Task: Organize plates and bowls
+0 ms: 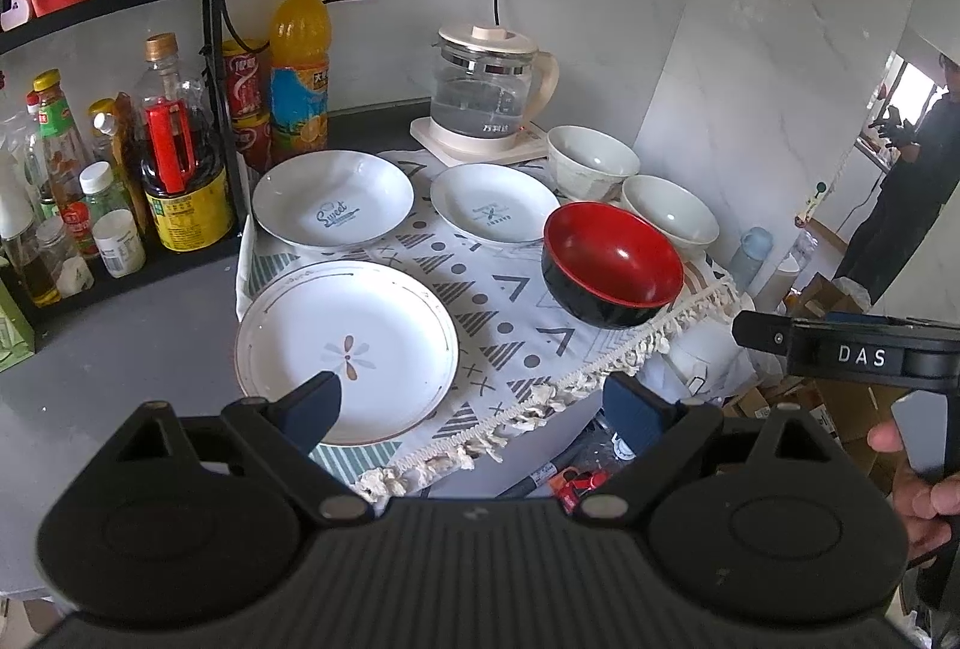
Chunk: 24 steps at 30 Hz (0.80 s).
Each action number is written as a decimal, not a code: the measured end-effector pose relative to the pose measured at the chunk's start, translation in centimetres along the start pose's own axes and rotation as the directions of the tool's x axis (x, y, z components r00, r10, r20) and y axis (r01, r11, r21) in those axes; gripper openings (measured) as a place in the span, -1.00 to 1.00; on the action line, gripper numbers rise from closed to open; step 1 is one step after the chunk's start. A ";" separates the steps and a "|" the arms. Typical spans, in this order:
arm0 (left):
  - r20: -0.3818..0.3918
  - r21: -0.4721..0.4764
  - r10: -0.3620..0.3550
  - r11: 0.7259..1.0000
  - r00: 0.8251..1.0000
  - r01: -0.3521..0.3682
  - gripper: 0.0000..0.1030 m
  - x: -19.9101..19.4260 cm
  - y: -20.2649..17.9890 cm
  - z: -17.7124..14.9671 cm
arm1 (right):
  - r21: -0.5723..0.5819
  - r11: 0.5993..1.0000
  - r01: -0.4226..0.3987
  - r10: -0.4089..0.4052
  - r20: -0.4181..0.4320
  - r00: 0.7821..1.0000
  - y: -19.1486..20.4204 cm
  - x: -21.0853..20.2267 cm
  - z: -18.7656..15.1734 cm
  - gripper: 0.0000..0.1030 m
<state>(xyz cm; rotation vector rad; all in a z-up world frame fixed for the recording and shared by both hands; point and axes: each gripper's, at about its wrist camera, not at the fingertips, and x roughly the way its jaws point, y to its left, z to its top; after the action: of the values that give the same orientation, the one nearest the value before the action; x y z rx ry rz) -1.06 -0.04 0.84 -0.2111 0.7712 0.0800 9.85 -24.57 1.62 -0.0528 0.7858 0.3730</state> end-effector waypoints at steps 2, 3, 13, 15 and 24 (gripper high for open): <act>0.005 0.001 -0.001 1.000 1.000 0.001 0.81 -0.1 0.0 0.0 | -0.003 1.000 -0.001 0.001 0.002 1.000 0.1 0.0 0.0 1.00; 0.007 0.001 0.000 1.000 1.000 0.000 0.81 -0.1 0.0 -0.1 | -0.003 1.000 -0.001 0.001 0.003 1.000 0.1 0.0 0.0 1.00; 0.005 0.002 0.002 1.000 1.000 -0.002 0.81 -0.1 0.0 -0.2 | -0.003 1.000 0.003 -0.003 0.004 1.000 0.2 0.0 0.0 1.00; 0.004 0.002 -0.002 1.000 1.000 0.002 0.81 -0.1 0.0 -0.1 | 0.001 1.000 0.005 -0.005 0.004 1.000 0.1 0.0 0.1 1.00; 0.010 0.012 -0.008 1.000 1.000 0.008 0.81 0.0 0.1 0.1 | 0.003 1.000 0.010 -0.010 0.012 1.000 0.1 -0.1 0.0 1.00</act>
<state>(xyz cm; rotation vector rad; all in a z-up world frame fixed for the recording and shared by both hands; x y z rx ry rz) -0.99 0.07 0.87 -0.2022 0.7610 0.0685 9.79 -24.45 1.71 -0.0513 0.7744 0.3624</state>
